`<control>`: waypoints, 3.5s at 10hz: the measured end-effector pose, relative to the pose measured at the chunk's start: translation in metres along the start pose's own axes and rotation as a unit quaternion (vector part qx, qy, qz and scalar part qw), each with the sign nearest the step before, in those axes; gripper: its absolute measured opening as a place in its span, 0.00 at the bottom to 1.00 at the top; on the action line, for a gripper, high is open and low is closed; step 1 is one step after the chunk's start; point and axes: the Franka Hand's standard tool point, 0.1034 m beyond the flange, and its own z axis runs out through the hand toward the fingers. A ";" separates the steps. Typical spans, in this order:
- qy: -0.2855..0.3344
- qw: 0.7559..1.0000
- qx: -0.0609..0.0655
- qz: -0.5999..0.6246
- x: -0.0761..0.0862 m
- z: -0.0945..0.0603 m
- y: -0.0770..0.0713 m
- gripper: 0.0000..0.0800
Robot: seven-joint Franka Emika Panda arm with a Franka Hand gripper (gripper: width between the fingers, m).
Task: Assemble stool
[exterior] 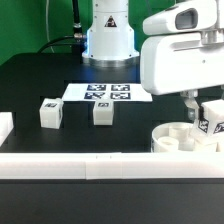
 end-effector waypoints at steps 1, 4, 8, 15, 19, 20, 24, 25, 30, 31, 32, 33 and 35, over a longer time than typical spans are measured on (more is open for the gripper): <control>0.000 0.999 -0.003 0.041 0.000 0.000 0.000 0.42; 0.000 0.989 -0.008 0.146 -0.001 0.000 0.003 0.42; 0.006 0.943 0.001 0.334 -0.007 -0.001 0.003 0.42; 0.016 0.752 0.032 0.658 -0.009 -0.002 0.005 0.42; 0.008 0.665 0.046 0.745 -0.008 -0.003 0.003 0.42; 0.006 0.639 0.049 0.768 -0.008 -0.003 0.002 0.42; 0.014 0.417 0.087 0.905 -0.006 -0.001 -0.001 0.42; 0.012 0.398 0.089 0.913 -0.008 -0.001 0.004 0.42; 0.018 0.414 0.100 0.905 -0.005 -0.019 0.009 0.74; 0.021 0.429 0.107 0.897 -0.002 -0.030 0.008 0.79; 0.025 0.450 0.114 0.885 0.004 -0.041 0.008 0.81; 0.027 0.478 0.117 0.870 0.007 -0.047 0.008 0.81; 0.036 0.548 0.113 0.828 0.006 -0.046 0.008 0.81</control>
Offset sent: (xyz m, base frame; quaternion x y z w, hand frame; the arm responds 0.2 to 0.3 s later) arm 0.0000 0.0000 0.0000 0.0000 0.0000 0.1938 0.9810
